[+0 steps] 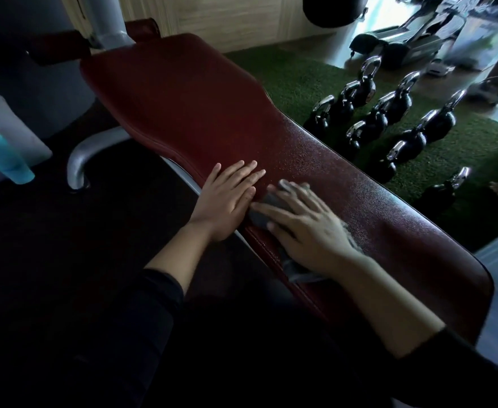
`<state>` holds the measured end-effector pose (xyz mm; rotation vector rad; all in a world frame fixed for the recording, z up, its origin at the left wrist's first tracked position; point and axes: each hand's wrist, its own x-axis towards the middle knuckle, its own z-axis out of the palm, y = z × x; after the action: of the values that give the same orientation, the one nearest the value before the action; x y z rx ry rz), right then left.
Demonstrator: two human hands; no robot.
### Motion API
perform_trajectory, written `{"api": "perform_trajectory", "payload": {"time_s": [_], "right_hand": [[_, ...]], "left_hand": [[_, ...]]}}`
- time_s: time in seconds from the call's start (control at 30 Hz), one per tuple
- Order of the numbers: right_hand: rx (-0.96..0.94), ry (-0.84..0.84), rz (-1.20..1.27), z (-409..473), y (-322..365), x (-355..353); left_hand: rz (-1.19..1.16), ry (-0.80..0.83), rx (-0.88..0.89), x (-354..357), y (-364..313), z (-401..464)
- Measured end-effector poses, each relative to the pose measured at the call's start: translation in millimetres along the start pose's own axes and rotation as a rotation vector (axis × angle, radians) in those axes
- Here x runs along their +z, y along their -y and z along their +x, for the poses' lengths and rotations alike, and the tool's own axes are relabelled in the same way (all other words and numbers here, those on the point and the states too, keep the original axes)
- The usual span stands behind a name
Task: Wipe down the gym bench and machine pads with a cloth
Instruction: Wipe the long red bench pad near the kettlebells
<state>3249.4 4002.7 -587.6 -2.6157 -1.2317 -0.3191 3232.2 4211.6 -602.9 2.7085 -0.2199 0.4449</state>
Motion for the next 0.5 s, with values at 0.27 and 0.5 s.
{"api": "perform_trajectory", "payload": {"time_s": [0.27,0.5], "right_hand": [[-0.247,0.071,0.09,-56,-40,-22],[-0.003,-0.017,-0.005,4,-34,-7]], "left_hand": [[0.022,0.02,-0.029,-1,-3,1],[0.015,0.014,-0.012,-1,-1,0]]}}
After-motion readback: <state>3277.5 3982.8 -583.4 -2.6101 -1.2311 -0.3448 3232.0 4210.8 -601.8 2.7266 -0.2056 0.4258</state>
